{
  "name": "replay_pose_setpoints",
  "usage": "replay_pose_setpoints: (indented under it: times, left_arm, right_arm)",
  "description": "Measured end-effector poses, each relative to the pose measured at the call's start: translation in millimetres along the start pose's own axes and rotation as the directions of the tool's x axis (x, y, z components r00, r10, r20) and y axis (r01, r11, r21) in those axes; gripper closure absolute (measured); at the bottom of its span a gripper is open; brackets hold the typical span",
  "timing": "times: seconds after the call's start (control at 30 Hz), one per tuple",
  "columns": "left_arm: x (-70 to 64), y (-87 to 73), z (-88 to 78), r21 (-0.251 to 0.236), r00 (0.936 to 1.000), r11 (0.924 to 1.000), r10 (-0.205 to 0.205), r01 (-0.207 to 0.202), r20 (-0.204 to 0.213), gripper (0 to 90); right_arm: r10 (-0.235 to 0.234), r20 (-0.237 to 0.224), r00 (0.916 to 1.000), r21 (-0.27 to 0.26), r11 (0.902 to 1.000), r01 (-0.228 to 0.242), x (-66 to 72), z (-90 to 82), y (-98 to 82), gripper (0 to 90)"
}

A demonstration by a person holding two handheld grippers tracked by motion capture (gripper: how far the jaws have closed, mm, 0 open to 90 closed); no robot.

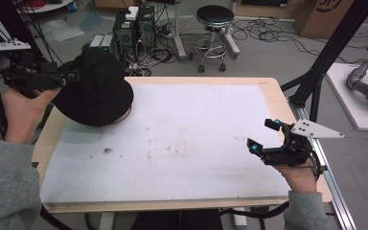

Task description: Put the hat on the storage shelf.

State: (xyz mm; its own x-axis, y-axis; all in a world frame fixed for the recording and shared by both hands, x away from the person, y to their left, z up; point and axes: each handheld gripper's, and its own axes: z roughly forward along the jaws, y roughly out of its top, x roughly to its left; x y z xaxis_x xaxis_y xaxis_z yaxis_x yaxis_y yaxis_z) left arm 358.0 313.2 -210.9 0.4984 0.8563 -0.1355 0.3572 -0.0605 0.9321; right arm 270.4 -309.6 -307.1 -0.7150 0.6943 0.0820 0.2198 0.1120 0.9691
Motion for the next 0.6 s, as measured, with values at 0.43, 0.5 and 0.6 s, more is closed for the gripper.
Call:
replay_pose_setpoints:
  times: [0.43, 0.5, 0.6]
  left_arm:
    - [-29.5, -58.6, -22.0, -0.021, 0.9999, 0.9997, 0.013, -0.013, 0.005, 5.1]
    - [-33.8, -67.0, -27.1, -0.030, 0.9999, 0.9995, 0.013, -0.013, 0.002, 5.1]
    - [-40.2, -77.8, -34.2, -0.033, 1.0000, 0.9994, 0.007, -0.007, 0.005, 5.1]
  right_arm:
    - [0.032, 0.023, 0.9992, -0.026, 0.9992, -0.031, -5.6, 8.8, -0.1, 2.8]
    - [0.036, 0.026, 0.9990, -0.023, 0.9991, -0.035, -6.3, 10.4, -1.0, 2.8]
    - [0.042, 0.029, 0.9987, -0.023, 0.9989, -0.041, -6.6, 11.9, -2.0, 2.9]
